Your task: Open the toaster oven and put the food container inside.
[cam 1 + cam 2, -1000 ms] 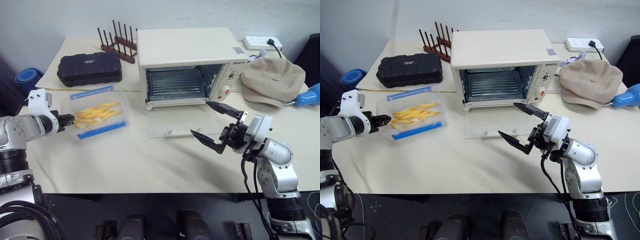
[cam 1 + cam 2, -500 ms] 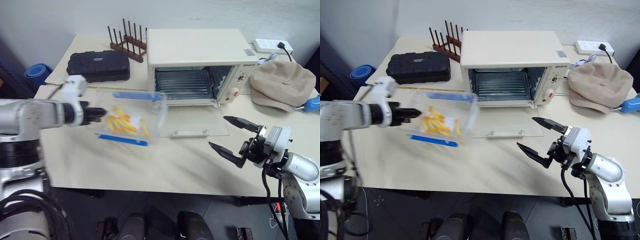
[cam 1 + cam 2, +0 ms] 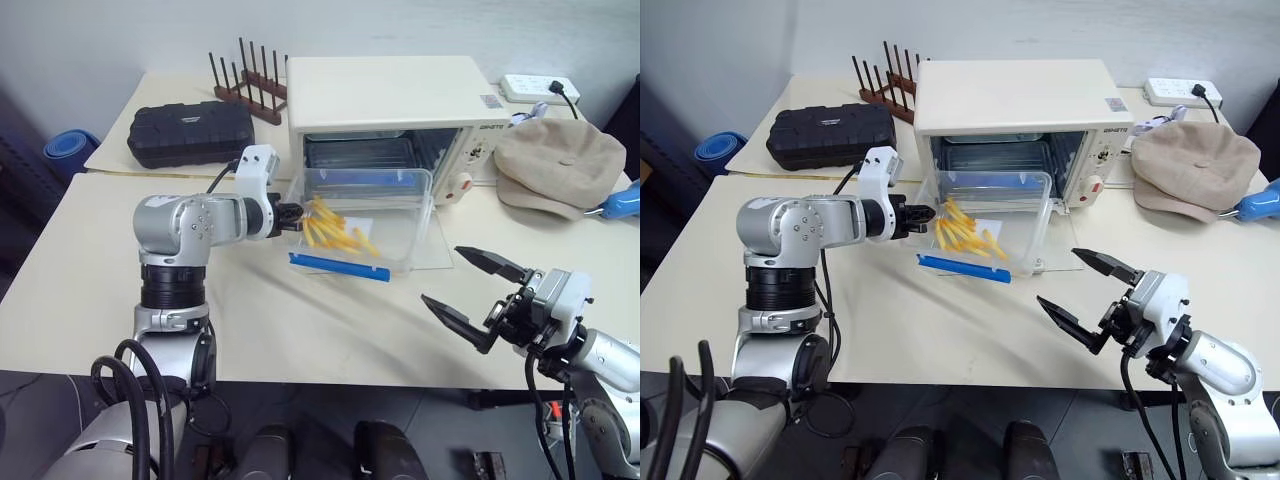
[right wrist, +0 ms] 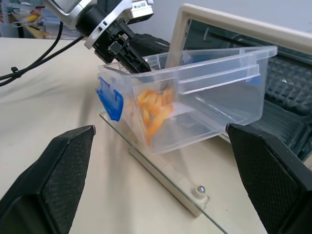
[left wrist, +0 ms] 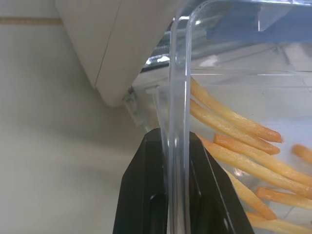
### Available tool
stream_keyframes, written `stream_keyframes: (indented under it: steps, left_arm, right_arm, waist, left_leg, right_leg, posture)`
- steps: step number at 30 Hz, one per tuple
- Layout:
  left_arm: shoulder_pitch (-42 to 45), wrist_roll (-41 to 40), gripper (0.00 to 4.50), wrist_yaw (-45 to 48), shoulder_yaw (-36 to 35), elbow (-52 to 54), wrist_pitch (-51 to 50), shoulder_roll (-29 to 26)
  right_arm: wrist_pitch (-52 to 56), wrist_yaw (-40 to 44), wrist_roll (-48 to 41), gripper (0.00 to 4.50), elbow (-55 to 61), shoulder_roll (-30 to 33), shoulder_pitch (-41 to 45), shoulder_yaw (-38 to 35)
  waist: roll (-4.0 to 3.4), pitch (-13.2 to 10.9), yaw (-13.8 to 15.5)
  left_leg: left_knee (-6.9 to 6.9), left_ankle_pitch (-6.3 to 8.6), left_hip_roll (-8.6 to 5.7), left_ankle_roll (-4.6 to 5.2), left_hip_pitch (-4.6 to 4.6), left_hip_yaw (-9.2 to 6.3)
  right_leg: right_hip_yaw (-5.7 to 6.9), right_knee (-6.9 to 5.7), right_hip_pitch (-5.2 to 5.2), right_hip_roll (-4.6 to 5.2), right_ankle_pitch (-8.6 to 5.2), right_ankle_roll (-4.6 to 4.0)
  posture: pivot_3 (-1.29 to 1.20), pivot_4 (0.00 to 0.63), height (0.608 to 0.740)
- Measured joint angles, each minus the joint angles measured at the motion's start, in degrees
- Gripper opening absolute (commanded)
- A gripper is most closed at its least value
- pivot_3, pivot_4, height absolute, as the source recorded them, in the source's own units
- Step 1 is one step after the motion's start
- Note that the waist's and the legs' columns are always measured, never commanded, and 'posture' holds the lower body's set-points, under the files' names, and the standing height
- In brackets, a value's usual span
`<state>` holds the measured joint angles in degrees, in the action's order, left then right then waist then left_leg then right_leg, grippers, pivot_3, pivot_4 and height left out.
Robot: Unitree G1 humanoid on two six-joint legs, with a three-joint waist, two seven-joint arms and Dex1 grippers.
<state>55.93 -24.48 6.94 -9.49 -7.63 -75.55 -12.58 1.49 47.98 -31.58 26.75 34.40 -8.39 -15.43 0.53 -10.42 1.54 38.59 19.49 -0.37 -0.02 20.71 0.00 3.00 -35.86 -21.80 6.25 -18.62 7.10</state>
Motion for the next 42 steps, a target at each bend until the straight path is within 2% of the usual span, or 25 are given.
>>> stream_keyframes:
  steps: [6,9,11,13,16,19,21,23,24,25,26,29,36,42]
  left_arm:
    - [0.45,-0.55,2.79,-0.2,-2.89,-1.31,5.79,4.02]
    - [0.36,-1.81,2.79,1.71,-3.6,-1.3,6.39,3.8]
    - [-0.15,-3.36,2.79,5.16,-3.89,-0.92,7.26,1.72]
    - [-1.47,-4.7,2.83,11.39,-2.99,0.88,9.12,-3.62]
    - [-4.52,-5.59,2.25,22.59,-1.69,3.27,14.71,-12.9]
    - [-8.86,-5.04,1.32,34.72,2.13,4.42,22.13,-21.02]
    - [-11.72,-4.0,0.72,42.14,4.59,4.67,28.82,-24.38]
    - [-17.1,-1.51,0.07,51.35,7.61,5.6,40.15,-28.21]
    - [-19.75,-0.34,0.0,55.12,9.58,5.84,44.73,-28.62]
    - [-21.49,0.11,0.0,56.8,10.68,5.87,47.29,-28.1]
    - [-23.1,0.33,0.0,57.51,11.55,5.84,49.21,-26.38]
    - [-24.46,1.15,0.0,56.31,13.84,5.77,52.02,-21.24]
    - [-21.43,3.33,0.0,44.46,15.86,2.09,51.9,-7.34]
    - [-18.27,6.93,0.0,35.15,15.11,-3.34,55.37,-0.61]
  right_arm:
    - [0.0,-1.38,0.03,4.5,0.53,-1.36,-1.19,0.03]
    - [0.87,-1.89,-0.75,4.5,0.55,-1.36,-1.57,-0.43]
    - [3.37,-2.54,-2.61,4.5,0.58,-1.03,-1.79,-1.19]
    - [7.38,-2.59,-5.42,4.11,1.55,1.15,-2.01,-1.4]
    - [14.09,-1.51,-8.19,3.2,4.32,7.02,-3.7,-1.78]
    - [18.36,-0.72,-8.18,2.17,6.04,10.05,-4.14,-0.4]
    - [20.21,-0.77,-8.02,1.48,6.42,10.19,-3.04,1.3]
    - [22.36,-0.89,-7.89,0.8,6.89,10.22,0.35,4.69]
    - [23.19,-0.97,-7.85,0.5,6.94,10.21,1.68,6.27]
    - [23.83,-1.06,-7.58,0.09,6.83,10.14,2.91,7.45]
    - [24.14,-1.1,-6.78,0.01,6.44,10.08,4.81,8.97]
    - [24.52,-0.48,-4.1,0.01,2.56,9.85,10.61,12.15]
    - [18.0,0.36,4.19,0.01,-19.13,5.64,26.1,13.17]
    - [8.24,1.1,11.63,0.01,-36.6,0.48,36.86,14.89]
  waist:
    - [0.0,0.0,0.01]
    - [0.0,0.0,-0.12]
    - [-0.01,0.0,-0.4]
    - [-0.07,-0.02,-0.86]
    - [-0.09,-0.01,-1.17]
    - [-0.09,-0.01,-1.12]
    - [-0.09,-0.01,-0.8]
    - [-0.12,0.0,-0.83]
    - [-0.13,0.0,-0.81]
    - [-0.13,-0.01,-0.67]
    - [-0.12,-0.01,-0.32]
    - [-0.12,-0.01,0.11]
    - [-0.12,-0.01,-0.2]
    - [-0.12,-0.01,-0.91]
  left_leg:
    - [0.06,0.01,-0.01,0.0,0.0,-0.11]
    - [0.05,0.01,0.02,-0.01,0.0,-0.11]
    - [0.03,0.02,0.07,-0.03,0.0,-0.07]
    - [-0.03,0.01,0.12,-0.06,0.0,-0.04]
    - [-0.12,0.01,0.12,-0.08,-0.06,-0.07]
    - [-0.16,0.01,0.1,-0.07,-0.07,-0.06]
    - [-0.15,0.0,0.07,-0.04,-0.07,-0.08]
    - [-0.19,0.01,0.04,-0.03,-0.11,-0.03]
    - [-0.21,0.01,0.03,-0.01,-0.14,0.0]
    - [-0.2,0.01,0.04,-0.01,-0.13,-0.03]
    - [-0.13,0.01,0.04,0.02,-0.06,-0.09]
    - [0.48,0.11,0.02,0.17,0.53,-0.57]
    - [0.49,0.11,-0.17,0.32,0.58,-0.51]
    - [0.5,0.09,-0.11,0.3,0.55,-0.48]
  right_leg:
    - [0.07,0.05,0.12,-0.01,0.02,0.04]
    - [0.08,0.04,0.11,-0.04,0.02,0.04]
    - [0.05,0.02,0.07,-0.09,0.02,0.04]
    - [0.01,0.0,0.01,-0.13,0.02,0.04]
    - [0.03,0.04,0.05,-0.14,0.01,0.02]
    - [0.02,0.18,0.11,-0.12,0.01,0.02]
    - [0.03,0.27,0.16,-0.08,0.01,0.02]
    - [0.01,0.34,0.16,-0.02,0.01,0.02]
    - [-0.01,0.36,0.16,0.02,0.01,0.01]
    - [0.01,0.39,0.16,0.05,0.01,0.0]
    - [0.02,0.44,0.16,0.06,0.01,0.0]
    - [0.02,0.38,0.09,0.1,0.01,0.0]
    - [0.52,0.22,0.09,0.16,0.08,0.12]
    - [0.61,0.16,0.08,0.13,0.08,0.12]
  posture:
    - [0.0,0.15,0.74]
    - [0.0,0.15,0.74]
    - [0.0,0.15,0.74]
    - [0.0,0.15,0.74]
    - [0.0,0.15,0.74]
    - [0.0,0.15,0.74]
    - [0.0,0.15,0.74]
    - [0.0,0.15,0.74]
    - [0.0,0.15,0.74]
    - [0.0,0.15,0.74]
    - [0.0,0.15,0.74]
    - [0.0,0.15,0.74]
    - [0.0,0.15,0.74]
    - [0.0,0.15,0.74]
